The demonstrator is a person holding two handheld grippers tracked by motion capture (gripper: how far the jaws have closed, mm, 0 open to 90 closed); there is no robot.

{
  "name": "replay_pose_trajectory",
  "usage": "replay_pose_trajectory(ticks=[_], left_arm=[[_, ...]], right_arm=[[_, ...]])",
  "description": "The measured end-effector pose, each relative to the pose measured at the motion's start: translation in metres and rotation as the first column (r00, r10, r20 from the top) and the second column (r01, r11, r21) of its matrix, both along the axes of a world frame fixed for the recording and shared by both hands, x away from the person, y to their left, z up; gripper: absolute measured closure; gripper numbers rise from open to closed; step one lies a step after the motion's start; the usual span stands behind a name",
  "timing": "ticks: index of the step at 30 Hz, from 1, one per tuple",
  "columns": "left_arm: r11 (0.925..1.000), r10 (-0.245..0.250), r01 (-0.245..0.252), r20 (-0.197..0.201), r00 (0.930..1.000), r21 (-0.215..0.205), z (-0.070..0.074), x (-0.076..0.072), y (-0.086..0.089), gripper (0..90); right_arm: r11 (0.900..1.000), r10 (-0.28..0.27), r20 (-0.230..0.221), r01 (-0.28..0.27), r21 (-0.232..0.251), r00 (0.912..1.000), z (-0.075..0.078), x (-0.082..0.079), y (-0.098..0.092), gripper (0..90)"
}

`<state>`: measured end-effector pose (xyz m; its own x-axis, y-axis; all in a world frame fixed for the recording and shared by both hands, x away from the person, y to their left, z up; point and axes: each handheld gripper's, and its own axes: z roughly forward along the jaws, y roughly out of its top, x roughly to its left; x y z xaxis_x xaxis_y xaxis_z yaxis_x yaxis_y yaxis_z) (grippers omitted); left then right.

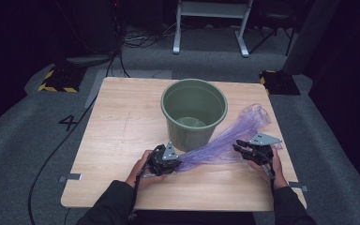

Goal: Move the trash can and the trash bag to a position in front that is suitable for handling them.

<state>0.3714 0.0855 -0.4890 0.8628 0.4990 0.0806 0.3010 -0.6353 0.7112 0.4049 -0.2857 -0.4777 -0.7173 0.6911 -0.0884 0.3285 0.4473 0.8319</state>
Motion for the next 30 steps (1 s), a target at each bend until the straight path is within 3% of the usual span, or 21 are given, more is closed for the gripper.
replay_pose_trajectory(ticks=[3,5,7,10,13,14,18,21,25,30], left_arm=[[0.9999,-0.010,0.010,-0.002,0.9999,-0.002,0.000,0.001,0.007,72.2],[1.0000,-0.007,0.007,0.002,1.0000,-0.002,-0.001,0.003,0.012,72.2],[0.9999,0.010,-0.010,0.006,0.9999,0.003,-0.001,0.005,0.017,72.1],[0.9999,0.010,-0.010,0.031,0.9995,0.009,-0.002,0.009,0.028,72.8],[0.9997,0.026,-0.026,0.023,0.9994,0.000,-0.002,0.012,0.032,71.9],[0.9994,0.034,-0.034,0.020,0.9992,0.001,-0.003,0.015,0.035,71.4],[0.9990,0.045,-0.045,0.017,0.9988,-0.003,-0.004,0.016,0.035,69.6],[0.9974,0.071,-0.070,0.024,0.9972,-0.017,-0.006,0.018,0.033,65.3],[0.9963,0.083,-0.082,0.016,0.9965,-0.026,-0.007,0.020,0.031,63.2],[0.9953,0.091,-0.090,0.008,0.9959,-0.035,-0.007,0.020,0.033,44.7]], right_arm=[[1.000,0.009,0.025,-0.009,-0.007,0.9996,0.003,-0.003,0.002,70.3],[1.000,-0.005,0.038,0.005,-0.003,0.9993,0.007,-0.006,0.006,58.2],[1.000,-0.003,0.036,0.003,-0.002,0.9994,0.007,-0.006,0.007,54.5],[0.999,0.027,-0.004,-0.027,-0.024,0.9996,0.007,-0.008,0.013,44.7],[0.999,0.038,-0.013,-0.038,-0.023,0.9992,0.007,-0.009,0.017,38.9],[0.999,0.052,-0.022,-0.052,-0.014,0.9984,0.007,-0.010,0.022,31.4],[0.997,0.073,-0.039,-0.073,-0.005,0.9966,0.006,-0.012,0.029,26.1],[0.992,0.123,-0.065,-0.123,-0.001,0.9903,0.003,-0.014,0.040,22.2],[0.992,0.126,-0.097,-0.128,-0.020,0.9873,-0.005,-0.010,0.047,20.0],[0.992,0.120,-0.137,-0.123,-0.015,0.9832,-0.014,-0.004,0.049,18.4]])
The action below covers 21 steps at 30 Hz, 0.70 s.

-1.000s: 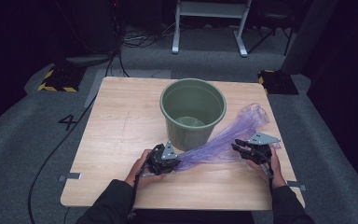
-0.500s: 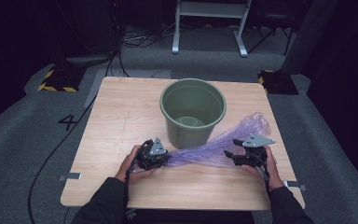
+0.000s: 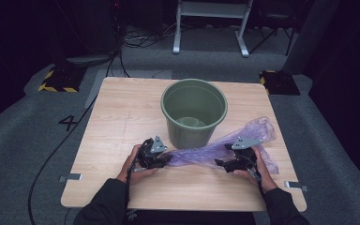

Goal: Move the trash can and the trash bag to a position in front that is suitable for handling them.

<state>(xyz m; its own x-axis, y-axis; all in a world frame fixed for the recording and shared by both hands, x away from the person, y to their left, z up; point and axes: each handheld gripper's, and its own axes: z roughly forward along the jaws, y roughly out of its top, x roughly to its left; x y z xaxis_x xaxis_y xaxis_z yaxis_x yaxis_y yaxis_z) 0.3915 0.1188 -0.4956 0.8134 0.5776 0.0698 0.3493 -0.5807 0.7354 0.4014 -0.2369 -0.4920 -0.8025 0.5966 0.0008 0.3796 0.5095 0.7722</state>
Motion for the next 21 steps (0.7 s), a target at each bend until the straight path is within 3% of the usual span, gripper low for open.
replay_pose_trajectory(ticks=[5,9,10,12,13,14,16,17,19,20,21], left_arm=[[0.9999,0.001,-0.001,-0.017,0.9999,-0.016,0.002,-0.002,0.004,26.6],[0.9996,0.001,-0.001,0.002,1.0000,-0.030,0.008,-0.007,0.012,21.9],[0.9987,0.013,-0.012,0.034,0.9993,-0.050,0.012,-0.011,0.019,22.2],[0.9973,0.035,-0.031,0.055,0.9979,-0.066,0.016,-0.013,0.027,21.5],[0.9973,0.035,-0.031,0.055,0.9979,-0.066,0.016,-0.013,0.027,21.1],[0.9954,0.072,-0.068,0.060,0.9956,-0.068,0.017,-0.013,0.035,21.0],[0.9940,0.089,-0.085,0.063,0.9940,-0.069,0.018,-0.013,0.040,20.9],[0.9914,0.113,-0.109,0.050,0.9923,-0.072,0.017,-0.012,0.048,20.8],[0.9906,0.121,-0.117,0.046,0.9916,-0.069,0.015,-0.012,0.051,20.3],[0.9897,0.131,-0.128,0.044,0.9905,-0.064,0.014,-0.013,0.054,20.2],[0.9890,0.143,-0.141,0.035,0.9891,-0.044,0.012,-0.014,0.057,20.2]], right_arm=[[0.999,-0.023,-0.019,0.023,-0.023,0.9996,-0.011,0.009,0.000,20.2],[0.999,-0.028,-0.015,0.028,-0.032,0.9995,-0.011,0.010,0.002,25.1],[0.999,-0.027,-0.015,0.026,-0.032,0.9995,-0.011,0.010,0.002,26.8],[0.999,-0.033,-0.010,0.033,-0.024,0.9994,-0.011,0.010,0.001,34.9],[0.999,-0.033,-0.010,0.033,-0.024,0.9994,-0.011,0.010,0.001,34.9],[0.999,-0.036,-0.003,0.036,-0.018,0.9993,-0.010,0.010,-0.001,45.3],[0.999,-0.041,0.000,0.041,-0.015,0.9992,-0.010,0.010,-0.002,50.5],[0.998,-0.060,0.013,0.060,-0.016,0.9981,-0.010,0.010,-0.004,58.8],[0.998,-0.059,0.020,0.059,-0.018,0.9981,-0.010,0.009,-0.005,62.5],[0.998,-0.062,0.027,0.063,-0.020,0.9977,-0.010,0.008,-0.006,71.3],[0.998,-0.059,0.028,0.059,-0.024,0.9979,-0.010,0.008,-0.006,74.2]])
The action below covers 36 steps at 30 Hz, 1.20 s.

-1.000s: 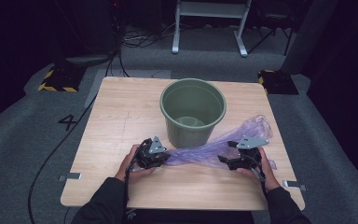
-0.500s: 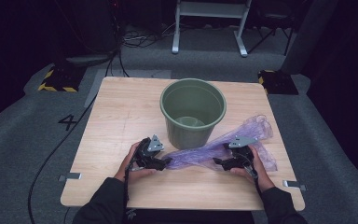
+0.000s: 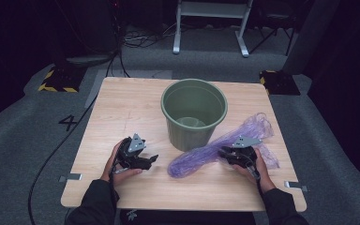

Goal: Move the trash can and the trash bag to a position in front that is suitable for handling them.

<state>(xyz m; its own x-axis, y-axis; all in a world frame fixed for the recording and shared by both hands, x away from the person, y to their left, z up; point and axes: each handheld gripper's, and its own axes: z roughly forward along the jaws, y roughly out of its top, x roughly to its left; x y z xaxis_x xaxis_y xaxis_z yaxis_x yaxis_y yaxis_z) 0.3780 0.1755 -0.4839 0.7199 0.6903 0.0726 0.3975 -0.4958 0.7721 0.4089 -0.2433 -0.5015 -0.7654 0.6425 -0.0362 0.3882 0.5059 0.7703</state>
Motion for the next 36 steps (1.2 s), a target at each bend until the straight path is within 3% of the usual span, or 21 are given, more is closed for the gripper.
replay_pose_trajectory(ticks=[5,9,13,20,29,36], left_arm=[[1.0000,0.003,-0.002,-0.040,0.9992,0.008,-0.005,-0.005,0.005,18.4],[0.9998,0.008,-0.007,-0.076,0.9971,0.016,-0.010,-0.006,0.008,15.9],[0.9994,-0.016,0.020,-0.121,0.9925,0.028,-0.018,-0.012,0.009,16.0],[0.9997,-0.019,0.021,-0.119,0.9927,0.013,-0.020,-0.013,0.009,14.4],[0.9995,-0.026,0.028,-0.118,0.9926,0.017,-0.020,-0.012,0.010,13.7],[0.9991,-0.036,0.039,-0.119,0.9922,0.017,-0.020,-0.012,0.011,13.8]], right_arm=[[1.000,0.000,0.022,0.000,-0.015,0.9998,0.000,-0.004,-0.004,84.8],[1.000,0.004,0.023,-0.003,-0.019,0.9997,0.000,-0.007,-0.008,87.2],[1.000,0.003,0.024,-0.003,-0.017,0.9997,0.000,-0.009,-0.015,89.3],[1.000,-0.005,0.036,0.005,-0.004,0.9993,0.002,-0.009,-0.018,89.6],[0.998,-0.037,0.113,0.032,0.047,0.9929,0.013,-0.013,-0.023,90.0],[0.997,-0.021,0.129,0.011,0.076,0.9914,0.020,-0.018,-0.024,90.0]])
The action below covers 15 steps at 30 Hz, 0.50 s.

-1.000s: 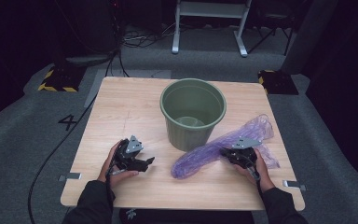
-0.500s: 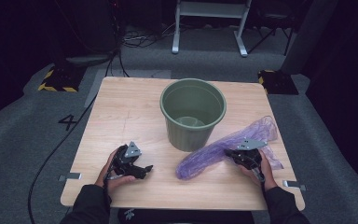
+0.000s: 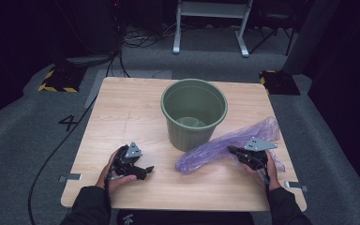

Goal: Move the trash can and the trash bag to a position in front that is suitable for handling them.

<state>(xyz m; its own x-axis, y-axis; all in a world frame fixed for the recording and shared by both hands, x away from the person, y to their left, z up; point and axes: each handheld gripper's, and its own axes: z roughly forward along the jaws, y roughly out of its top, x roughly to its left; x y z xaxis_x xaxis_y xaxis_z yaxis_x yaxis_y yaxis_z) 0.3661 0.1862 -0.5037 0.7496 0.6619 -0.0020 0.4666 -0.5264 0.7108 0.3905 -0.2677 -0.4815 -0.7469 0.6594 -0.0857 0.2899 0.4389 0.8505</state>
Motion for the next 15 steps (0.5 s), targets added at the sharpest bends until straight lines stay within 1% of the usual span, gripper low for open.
replay_pose_trajectory(ticks=[2,4,5,7,8,9,11,14,15], left_arm=[[1.0000,0.003,-0.003,-0.002,1.0000,-0.003,0.000,0.000,0.000,13.8],[1.0000,0.003,-0.003,0.000,1.0000,-0.001,0.000,0.000,0.000,13.8],[1.0000,0.004,-0.004,-0.001,1.0000,-0.002,0.000,0.000,0.000,13.8],[1.0000,0.004,-0.004,-0.001,1.0000,-0.002,0.000,0.000,0.000,13.8],[1.0000,0.007,-0.007,-0.003,1.0000,-0.003,0.000,-0.001,0.000,13.8],[1.0000,0.007,-0.007,-0.002,1.0000,-0.001,0.000,-0.001,0.000,13.8],[1.0000,0.008,-0.008,-0.002,1.0000,-0.002,0.000,-0.001,0.000,13.8],[1.0000,0.008,-0.008,-0.003,1.0000,-0.003,0.000,-0.001,0.000,13.8],[1.0000,0.008,-0.008,-0.002,1.0000,-0.002,0.000,-0.001,0.000,13.8]], right_arm=[[1.000,0.006,0.002,-0.006,0.019,1.0000,0.003,-0.001,0.000,90.0],[1.000,0.006,0.010,-0.006,0.018,0.9999,0.004,-0.002,0.000,90.0],[1.000,0.002,0.013,-0.003,0.029,0.9999,0.006,-0.001,0.000,90.0],[1.000,0.000,0.015,-0.001,0.030,0.9999,0.006,-0.001,0.000,90.0],[0.999,-0.003,0.011,0.002,0.052,0.9999,0.007,0.000,-0.001,90.0],[0.998,-0.002,0.017,0.001,0.061,0.9999,0.007,0.001,-0.001,90.0],[0.998,-0.001,0.021,-0.001,0.071,0.9998,0.009,0.000,-0.001,90.0],[0.998,0.004,0.029,-0.006,0.069,0.9996,0.010,-0.001,-0.001,90.0],[0.997,0.007,0.034,-0.010,0.077,0.9994,0.011,-0.003,-0.003,90.0]])
